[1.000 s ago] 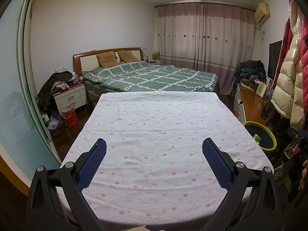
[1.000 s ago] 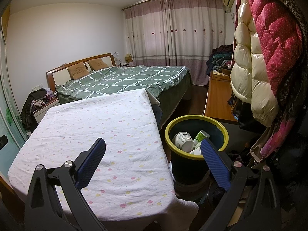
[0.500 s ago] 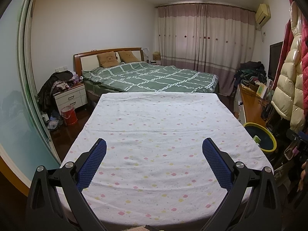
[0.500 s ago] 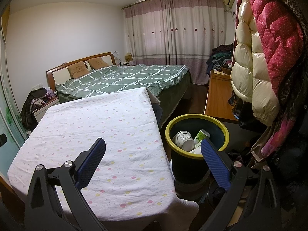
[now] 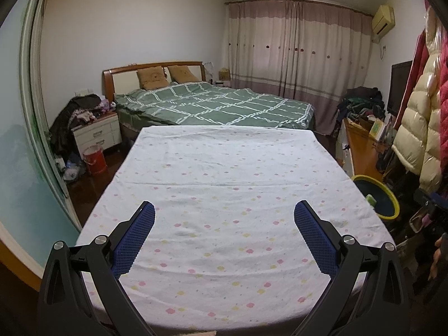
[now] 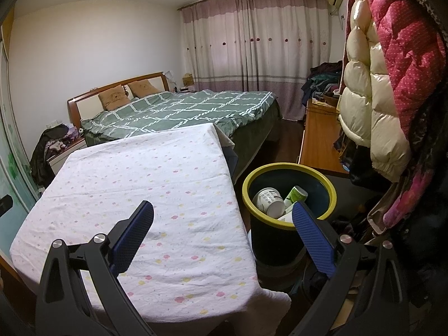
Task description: Collect trash
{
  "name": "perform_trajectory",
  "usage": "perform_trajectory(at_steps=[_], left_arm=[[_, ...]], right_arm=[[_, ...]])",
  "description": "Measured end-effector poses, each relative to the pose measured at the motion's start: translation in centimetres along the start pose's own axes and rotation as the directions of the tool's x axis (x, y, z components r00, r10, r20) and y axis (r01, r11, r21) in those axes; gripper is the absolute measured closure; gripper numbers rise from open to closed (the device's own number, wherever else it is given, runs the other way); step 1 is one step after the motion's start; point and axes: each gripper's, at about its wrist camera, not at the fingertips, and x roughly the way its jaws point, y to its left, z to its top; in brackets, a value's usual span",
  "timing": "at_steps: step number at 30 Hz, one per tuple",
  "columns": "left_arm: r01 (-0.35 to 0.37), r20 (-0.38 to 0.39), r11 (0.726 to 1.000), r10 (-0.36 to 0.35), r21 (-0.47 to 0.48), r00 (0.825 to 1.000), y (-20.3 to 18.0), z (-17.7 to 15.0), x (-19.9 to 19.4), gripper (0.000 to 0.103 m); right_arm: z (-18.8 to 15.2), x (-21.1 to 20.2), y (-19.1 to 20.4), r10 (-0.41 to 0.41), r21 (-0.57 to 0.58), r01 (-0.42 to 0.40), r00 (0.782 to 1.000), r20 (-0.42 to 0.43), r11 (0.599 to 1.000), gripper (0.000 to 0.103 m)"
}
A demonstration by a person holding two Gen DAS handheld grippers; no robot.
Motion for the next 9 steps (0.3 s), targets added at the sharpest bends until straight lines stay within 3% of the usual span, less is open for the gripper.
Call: perform_trajectory(at_steps=[5, 9], left_arm=[[-0.023, -0.047, 1.0, 0.024, 0.018, 0.999, 0.4, 1.4, 3.1, 0.005], [-0.064, -0.1, 0.997, 0.067, 0.039, 0.993, 1.8, 3.3, 9.0, 0.005]], right_arm=[[2.1, 1.8, 0.7, 0.03, -0.022, -0.03, 1.0, -0.008, 0.999, 0.008], [4.4, 6.0, 2.3, 0.076, -0.037, -0.078, 0.996, -0.055, 0.996, 0.007]])
